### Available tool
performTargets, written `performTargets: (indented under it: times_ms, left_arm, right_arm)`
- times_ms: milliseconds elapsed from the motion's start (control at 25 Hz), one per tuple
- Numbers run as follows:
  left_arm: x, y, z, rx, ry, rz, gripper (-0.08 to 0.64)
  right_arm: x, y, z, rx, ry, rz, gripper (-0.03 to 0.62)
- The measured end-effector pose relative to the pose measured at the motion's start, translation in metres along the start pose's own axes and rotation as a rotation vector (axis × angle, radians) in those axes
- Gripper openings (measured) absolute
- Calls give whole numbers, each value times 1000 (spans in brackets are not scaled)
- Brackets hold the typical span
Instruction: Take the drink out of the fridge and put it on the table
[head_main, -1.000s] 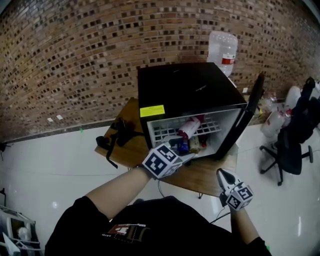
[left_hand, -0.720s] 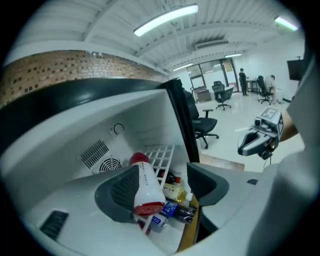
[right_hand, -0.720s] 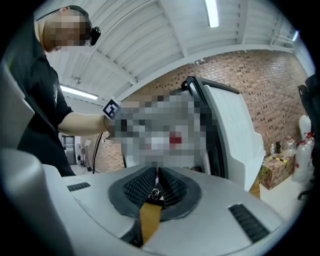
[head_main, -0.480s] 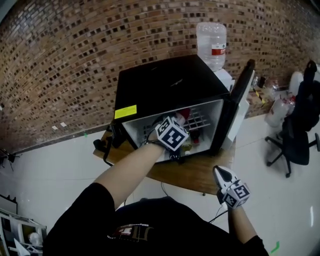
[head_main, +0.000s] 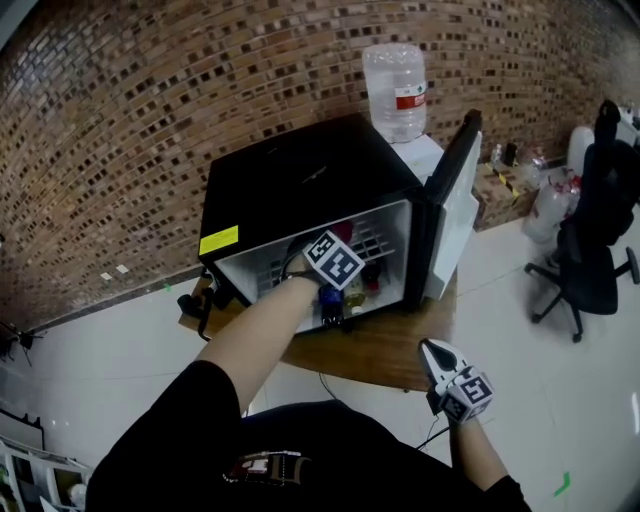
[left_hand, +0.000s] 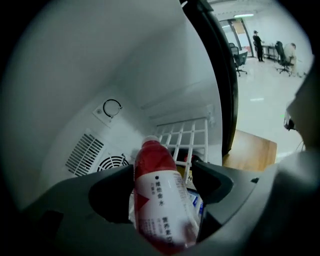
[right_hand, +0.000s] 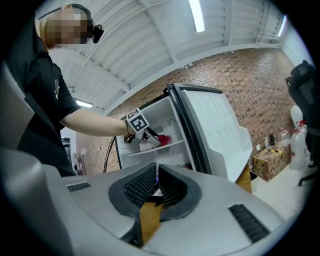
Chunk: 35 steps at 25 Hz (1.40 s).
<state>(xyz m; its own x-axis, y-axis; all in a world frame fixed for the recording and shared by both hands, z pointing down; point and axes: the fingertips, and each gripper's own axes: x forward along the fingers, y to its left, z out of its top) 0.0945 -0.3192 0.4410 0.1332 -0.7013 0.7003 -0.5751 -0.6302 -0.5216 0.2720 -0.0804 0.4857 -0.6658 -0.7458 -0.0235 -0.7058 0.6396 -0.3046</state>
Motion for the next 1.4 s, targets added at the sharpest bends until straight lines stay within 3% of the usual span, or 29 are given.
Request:
performTargets:
  times_ms: [240, 400, 560, 760, 1040, 1400]
  left_arm:
    - [12, 13, -2, -1, 48, -34, 369]
    - [11, 10, -3, 29, 60, -90, 336]
    - [1, -2, -5, 70, 33, -120, 334]
    - [-19, -11, 3, 12, -92, -170, 333]
    - [-55, -35, 7, -92, -337, -277, 333]
    - [-96, -84, -37, -116, -664, -466, 333]
  right_arm:
    - [-20, -8, -3, 31, 2, -41, 32]
    - [-28, -19, -16, -26, 8, -51, 32]
    - [-27, -5, -3, 38, 7, -62, 32]
    - [-28, -8, -2, 24, 33, -79, 32]
    - [-11, 0, -7, -9, 62, -86, 32]
    - [19, 21, -33, -21, 115, -135, 32]
